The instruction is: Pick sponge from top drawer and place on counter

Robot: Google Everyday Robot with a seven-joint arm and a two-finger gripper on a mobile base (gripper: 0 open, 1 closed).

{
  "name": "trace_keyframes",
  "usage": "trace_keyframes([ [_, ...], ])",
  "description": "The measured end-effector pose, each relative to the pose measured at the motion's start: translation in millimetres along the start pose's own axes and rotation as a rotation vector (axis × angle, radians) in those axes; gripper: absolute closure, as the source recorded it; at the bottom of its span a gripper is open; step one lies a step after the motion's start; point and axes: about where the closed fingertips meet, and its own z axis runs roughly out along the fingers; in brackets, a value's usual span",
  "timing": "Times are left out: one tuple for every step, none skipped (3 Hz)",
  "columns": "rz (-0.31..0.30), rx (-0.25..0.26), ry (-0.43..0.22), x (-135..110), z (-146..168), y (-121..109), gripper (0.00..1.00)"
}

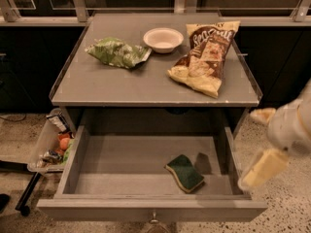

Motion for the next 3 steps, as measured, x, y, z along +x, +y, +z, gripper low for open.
trace_keyframes([
  [0.032,0.014,0.005,16.2,21.1,5.2,0.00],
  [0.040,0.026,-0.006,16.4,20.3,7.4,0.00],
  [0.098,-0.022,-0.079,15.7,68.1,12.7,0.00],
])
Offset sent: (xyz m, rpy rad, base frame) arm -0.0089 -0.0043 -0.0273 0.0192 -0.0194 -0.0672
